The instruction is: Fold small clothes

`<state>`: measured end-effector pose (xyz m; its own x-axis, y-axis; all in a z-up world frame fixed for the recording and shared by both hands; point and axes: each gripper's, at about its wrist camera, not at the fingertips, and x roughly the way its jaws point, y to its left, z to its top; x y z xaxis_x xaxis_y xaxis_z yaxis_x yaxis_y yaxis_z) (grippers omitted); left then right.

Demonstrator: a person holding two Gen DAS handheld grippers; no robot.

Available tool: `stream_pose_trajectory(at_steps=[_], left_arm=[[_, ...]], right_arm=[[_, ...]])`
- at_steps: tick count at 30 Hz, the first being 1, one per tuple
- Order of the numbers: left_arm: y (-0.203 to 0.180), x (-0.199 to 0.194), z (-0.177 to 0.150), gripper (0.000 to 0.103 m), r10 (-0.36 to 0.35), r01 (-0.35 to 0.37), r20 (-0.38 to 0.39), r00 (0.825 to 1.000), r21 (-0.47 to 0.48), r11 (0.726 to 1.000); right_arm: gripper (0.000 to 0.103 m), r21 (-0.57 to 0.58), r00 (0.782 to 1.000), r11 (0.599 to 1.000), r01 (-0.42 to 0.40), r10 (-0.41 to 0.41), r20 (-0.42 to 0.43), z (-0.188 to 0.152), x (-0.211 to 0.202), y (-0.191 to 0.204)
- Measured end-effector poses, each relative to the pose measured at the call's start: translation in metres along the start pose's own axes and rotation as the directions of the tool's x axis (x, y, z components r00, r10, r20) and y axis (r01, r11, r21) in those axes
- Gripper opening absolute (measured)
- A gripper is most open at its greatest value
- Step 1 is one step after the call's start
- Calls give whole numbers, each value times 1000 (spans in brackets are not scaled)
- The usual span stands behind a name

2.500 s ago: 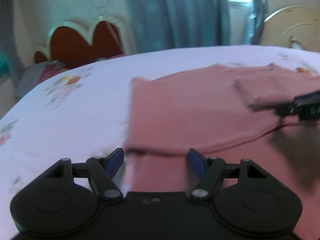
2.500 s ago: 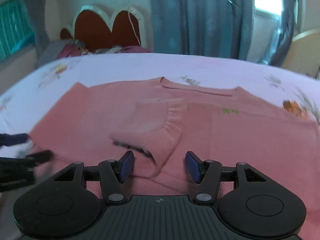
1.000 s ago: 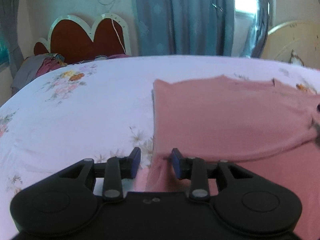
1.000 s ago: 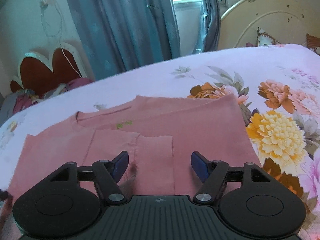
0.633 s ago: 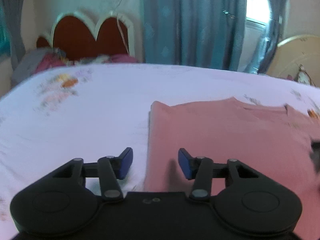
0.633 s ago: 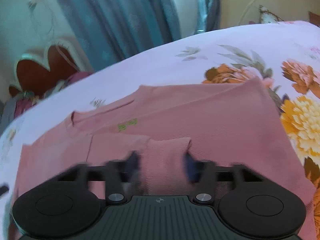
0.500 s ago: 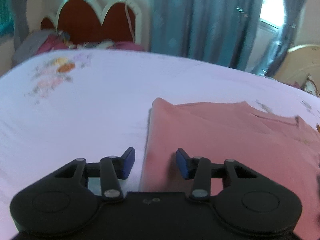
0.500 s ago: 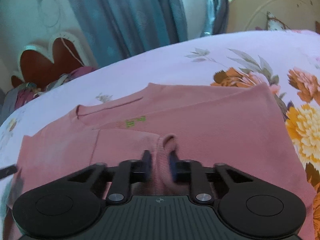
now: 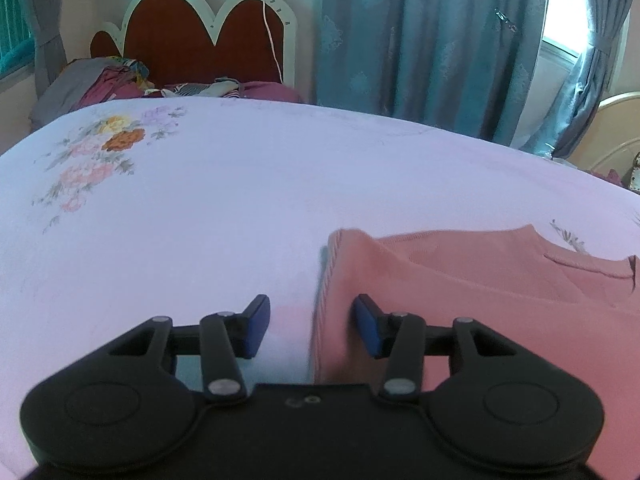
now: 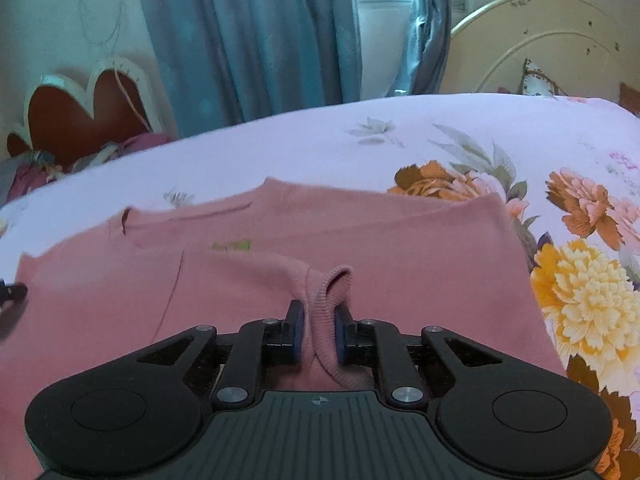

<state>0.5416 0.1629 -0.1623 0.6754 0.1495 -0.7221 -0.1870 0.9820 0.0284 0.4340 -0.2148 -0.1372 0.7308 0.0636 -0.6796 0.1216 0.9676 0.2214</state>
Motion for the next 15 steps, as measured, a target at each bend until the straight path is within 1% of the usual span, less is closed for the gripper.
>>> stream_pose_trajectory(at_steps=[2, 4, 6, 7, 8, 9, 11, 12, 14, 15], left_arm=[[-1, 4, 4, 47, 10, -10, 2, 1000, -1, 1000], [0, 9, 4, 49, 18, -18, 2, 1000, -13, 1000], [1, 10, 3, 51, 26, -26, 15, 1000, -8, 1000], [0, 9, 1, 52, 29, -29, 23, 999, 1, 1000], [0, 9, 0, 53, 33, -33, 32, 999, 13, 999], [0, 9, -1, 56, 40, -41, 40, 998, 24, 999], [2, 10, -1, 59, 42, -43, 47, 998, 20, 999], [3, 10, -1, 59, 42, -43, 45, 998, 9, 999], [3, 9, 0, 59, 48, -49, 42, 998, 6, 999], [3, 8, 1, 58, 54, -54, 43, 998, 10, 998]], right_arm=[[17, -2, 999, 1000, 8, -8, 49, 7, -6, 0], [21, -20, 998, 1000, -12, 14, 60, 12, -7, 6], [35, -52, 999, 998, -23, 25, 45, 12, -3, 14], [44, -64, 999, 998, -26, 29, 44, 12, -1, 16], [44, -76, 999, 997, -28, 32, 40, 10, 0, 19], [44, -87, 999, 996, -28, 29, 17, 7, 5, 21], [44, -98, 998, 995, -18, 13, -58, 3, 20, 23], [44, -113, 998, 994, -3, -4, -62, 1, 23, 23], [44, -102, 999, 995, -9, 4, -51, 2, 19, 21], [44, -87, 1000, 996, -15, 12, -29, 4, 13, 20]])
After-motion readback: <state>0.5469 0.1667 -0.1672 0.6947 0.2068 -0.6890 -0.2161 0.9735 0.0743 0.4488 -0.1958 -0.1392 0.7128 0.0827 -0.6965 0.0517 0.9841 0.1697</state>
